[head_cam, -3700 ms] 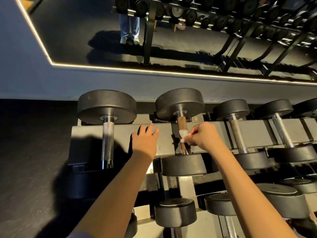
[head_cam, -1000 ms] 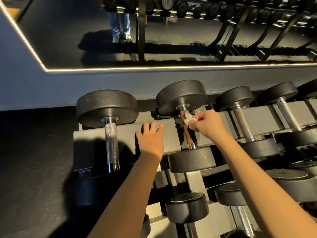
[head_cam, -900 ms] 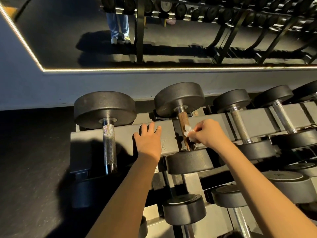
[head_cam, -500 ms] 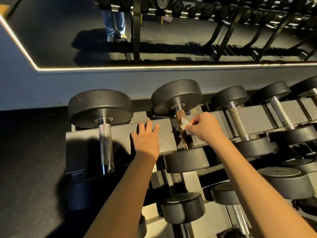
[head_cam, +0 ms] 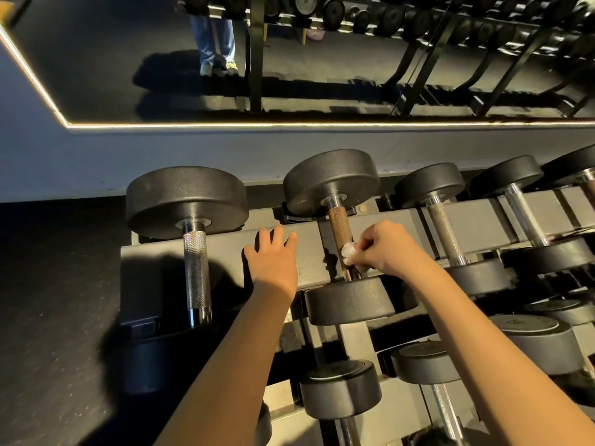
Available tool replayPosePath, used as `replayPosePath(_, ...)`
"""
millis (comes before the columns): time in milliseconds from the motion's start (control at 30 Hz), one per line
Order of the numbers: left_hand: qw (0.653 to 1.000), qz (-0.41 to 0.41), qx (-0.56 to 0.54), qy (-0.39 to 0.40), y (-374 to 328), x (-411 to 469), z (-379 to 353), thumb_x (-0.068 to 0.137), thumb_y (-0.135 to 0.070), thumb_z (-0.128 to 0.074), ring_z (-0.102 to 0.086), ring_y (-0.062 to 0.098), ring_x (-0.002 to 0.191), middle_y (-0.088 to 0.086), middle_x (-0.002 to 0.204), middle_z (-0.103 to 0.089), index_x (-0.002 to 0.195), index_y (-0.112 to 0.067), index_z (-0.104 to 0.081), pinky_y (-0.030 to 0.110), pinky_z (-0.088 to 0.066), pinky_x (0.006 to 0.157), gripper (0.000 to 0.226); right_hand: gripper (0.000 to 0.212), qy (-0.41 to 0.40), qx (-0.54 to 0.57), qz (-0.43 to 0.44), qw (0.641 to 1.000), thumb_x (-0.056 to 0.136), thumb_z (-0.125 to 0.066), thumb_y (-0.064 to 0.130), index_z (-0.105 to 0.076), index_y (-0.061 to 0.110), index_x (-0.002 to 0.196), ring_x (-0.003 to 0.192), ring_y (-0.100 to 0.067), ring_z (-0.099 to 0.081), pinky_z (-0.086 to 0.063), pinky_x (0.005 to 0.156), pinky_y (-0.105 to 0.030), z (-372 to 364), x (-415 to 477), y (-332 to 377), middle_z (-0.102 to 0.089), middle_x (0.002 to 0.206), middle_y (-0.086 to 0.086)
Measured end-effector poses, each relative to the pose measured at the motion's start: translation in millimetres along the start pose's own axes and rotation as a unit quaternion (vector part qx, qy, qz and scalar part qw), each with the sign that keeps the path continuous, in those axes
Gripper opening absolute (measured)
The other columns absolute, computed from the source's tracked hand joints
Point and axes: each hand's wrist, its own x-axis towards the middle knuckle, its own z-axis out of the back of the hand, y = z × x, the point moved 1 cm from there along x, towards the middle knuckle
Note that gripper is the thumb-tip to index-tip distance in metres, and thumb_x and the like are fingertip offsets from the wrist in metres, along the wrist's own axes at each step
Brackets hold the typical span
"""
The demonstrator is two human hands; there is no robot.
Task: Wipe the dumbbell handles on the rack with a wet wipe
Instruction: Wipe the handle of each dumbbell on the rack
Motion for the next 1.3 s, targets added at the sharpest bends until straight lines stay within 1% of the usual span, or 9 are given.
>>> replayPosePath(67,1.0,0.001,0.0,-0.002,0.0,0.0,0.1,0.09,-0.03,-0.064,-0.011,0.032,0.143,0.007,0.157,-0.007,0.152,-0.025,-0.008,0.044,-0.03,0.107,0.084,0.011,-0.012,0.041,-0.001,0.999,0.077,-0.076,0.018,-0.068,0.013,0.082,0.08,-0.014,-0.059,-0.038,0.057,-0.019,4.8,2.4,-0.3,-0.064,0.081,-0.002)
replayPosePath(233,1.0,0.003,0.0,-0.001,0.1,-0.3,-0.3,0.089,-0.032,-0.064,-0.012,0.032,0.142,0.007,0.157,-0.007,0.152,-0.025,-0.008,0.043,-0.031,0.107,0.085,0.004,-0.149,0.19,0.018,0.97,0.084,-0.068,0.01,-0.069,0.011,0.08,0.074,-0.008,-0.054,-0.036,0.058,-0.012,7.2,17.6,15.1,-0.062,0.083,0.002)
replayPosePath(467,1.0,0.01,0.005,-0.004,-1.0,2.7,-2.6,0.089,-0.034,-0.065,-0.013,0.03,0.141,0.006,0.156,-0.009,0.152,-0.026,-0.008,0.041,-0.031,0.105,0.086,0.005,-0.087,0.088,0.021,0.992,0.08,-0.073,0.015,-0.069,0.012,0.081,0.081,-0.014,-0.059,-0.042,0.063,-0.018,4.2,15.3,11.0,-0.065,0.085,-0.004)
replayPosePath(667,1.0,0.011,-0.001,-0.001,0.0,4.3,-3.4,0.088,-0.035,-0.066,-0.015,0.029,0.14,0.006,0.155,-0.011,0.152,-0.027,-0.009,0.041,-0.031,0.105,0.086,0.012,-0.24,0.141,0.092,0.956,0.091,-0.062,0.017,-0.072,0.01,0.092,0.079,-0.016,-0.061,-0.04,0.061,-0.014,0.9,29.8,30.8,-0.066,0.085,-0.004)
replayPosePath(867,1.0,0.01,-0.001,-0.001,-0.1,4.2,-3.6,0.087,-0.033,-0.067,-0.014,0.029,0.14,0.005,0.156,-0.01,0.152,-0.027,-0.009,0.041,-0.031,0.104,0.088,0.016,-0.127,-0.118,0.126,0.977,0.091,-0.059,0.02,-0.07,0.012,0.099,0.087,-0.018,-0.057,-0.044,0.073,-0.024,-4.1,20.1,15.4,-0.061,0.101,-0.005)
replayPosePath(933,1.0,0.013,0.0,-0.006,0.2,4.9,-4.0,0.087,-0.032,-0.067,-0.014,0.029,0.14,0.005,0.155,-0.01,0.152,-0.027,-0.009,0.04,-0.031,0.103,0.088,0.014,-0.119,-0.12,0.146,0.975,0.091,-0.059,0.017,-0.071,0.013,0.098,0.091,-0.022,-0.06,-0.05,0.079,-0.03,0.3,17.0,15.9,-0.061,0.102,-0.006)
replayPosePath(1100,1.0,0.019,0.007,-0.001,-0.1,7.7,-7.0,0.086,-0.039,-0.067,-0.014,0.028,0.141,0.004,0.156,-0.009,0.152,-0.029,-0.008,0.039,-0.031,0.104,0.089,0.016,-0.214,-0.104,0.19,0.952,0.091,-0.057,0.009,-0.071,0.006,0.098,0.088,-0.026,-0.055,-0.046,0.074,-0.032,-4.5,20.2,19.6,-0.056,0.095,-0.009)
replayPosePath(1200,1.0,0.018,0.005,-0.008,0.6,8.4,-8.6,0.087,-0.041,-0.066,-0.014,0.027,0.141,0.003,0.157,-0.009,0.152,-0.03,-0.007,0.038,-0.031,0.104,0.088,0.019,-0.161,-0.15,0.19,0.957,0.091,-0.056,0.013,-0.07,0.006,0.103,0.093,-0.024,-0.054,-0.047,0.078,-0.029,-10.6,11.4,16.0,-0.056,0.104,-0.008)
replayPosePath(1300,1.0,0.017,0.002,-0.013,1.0,7.1,-8.1,0.088,-0.042,-0.064,-0.015,0.027,0.141,0.003,0.157,-0.008,0.152,-0.029,-0.007,0.038,-0.03,0.105,0.086,0.017,-0.056,-0.165,0.134,0.975,0.092,-0.057,0.02,-0.067,0.012,0.103,0.087,-0.018,-0.055,-0.046,0.078,-0.027,-5.6,0.5,15.3,-0.058,0.099,-0.004)
